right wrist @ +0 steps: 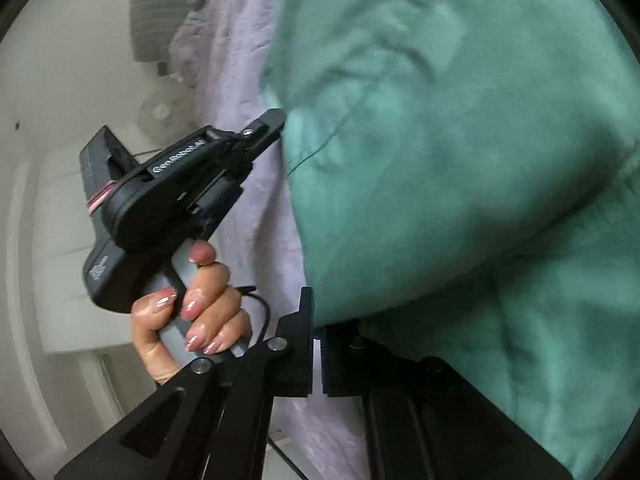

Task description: Fold large clothes

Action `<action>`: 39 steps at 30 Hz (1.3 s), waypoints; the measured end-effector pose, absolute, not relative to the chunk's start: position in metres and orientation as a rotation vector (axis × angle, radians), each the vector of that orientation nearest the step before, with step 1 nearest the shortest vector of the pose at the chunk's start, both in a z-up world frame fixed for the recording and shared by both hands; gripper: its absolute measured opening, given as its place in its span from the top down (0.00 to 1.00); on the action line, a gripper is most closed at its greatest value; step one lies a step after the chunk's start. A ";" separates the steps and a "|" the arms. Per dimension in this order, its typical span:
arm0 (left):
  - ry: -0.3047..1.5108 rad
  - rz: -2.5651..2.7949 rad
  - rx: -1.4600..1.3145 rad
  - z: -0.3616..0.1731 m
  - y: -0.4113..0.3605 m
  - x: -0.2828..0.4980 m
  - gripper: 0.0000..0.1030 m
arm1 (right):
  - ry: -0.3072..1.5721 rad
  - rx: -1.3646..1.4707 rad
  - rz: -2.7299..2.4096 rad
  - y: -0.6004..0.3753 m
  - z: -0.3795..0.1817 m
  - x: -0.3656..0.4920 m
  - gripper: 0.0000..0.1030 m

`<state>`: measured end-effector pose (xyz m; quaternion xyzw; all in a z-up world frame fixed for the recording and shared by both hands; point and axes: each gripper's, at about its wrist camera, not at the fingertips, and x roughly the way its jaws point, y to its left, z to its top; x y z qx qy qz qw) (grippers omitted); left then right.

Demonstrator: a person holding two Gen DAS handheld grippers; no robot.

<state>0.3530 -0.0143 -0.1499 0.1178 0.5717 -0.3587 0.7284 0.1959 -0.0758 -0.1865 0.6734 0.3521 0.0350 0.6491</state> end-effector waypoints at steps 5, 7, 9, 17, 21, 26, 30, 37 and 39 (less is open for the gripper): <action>1.259 -0.752 0.267 -0.166 -0.012 0.353 0.97 | 0.913 1.473 0.087 -0.058 -0.206 0.218 0.97; 1.249 -0.731 0.263 -0.166 -0.009 0.354 0.97 | 0.927 1.482 0.087 -0.056 -0.211 0.214 0.97; 1.226 -0.684 0.289 -0.161 -0.005 0.354 0.97 | 0.960 1.471 0.114 -0.055 -0.207 0.208 0.93; 1.146 -0.692 0.297 -0.117 0.012 0.325 0.97 | 0.920 1.187 0.015 -0.119 -0.133 0.138 0.53; 1.144 -0.715 0.281 -0.115 0.004 0.295 0.97 | 0.847 1.046 -0.220 -0.189 -0.110 0.102 0.62; 1.194 -0.661 0.340 -0.145 -0.002 0.270 0.97 | 0.854 0.959 -0.460 -0.264 -0.121 0.063 0.67; 1.178 -0.638 0.347 -0.154 0.004 0.265 0.97 | 0.927 0.996 -0.539 -0.295 -0.147 0.041 0.97; 1.179 -0.551 0.409 -0.135 0.005 0.251 0.97 | 0.937 1.021 -0.535 -0.298 -0.130 -0.003 0.89; 1.174 -0.549 0.399 -0.126 0.005 0.240 0.97 | 0.930 1.041 -0.510 -0.296 -0.125 -0.017 0.89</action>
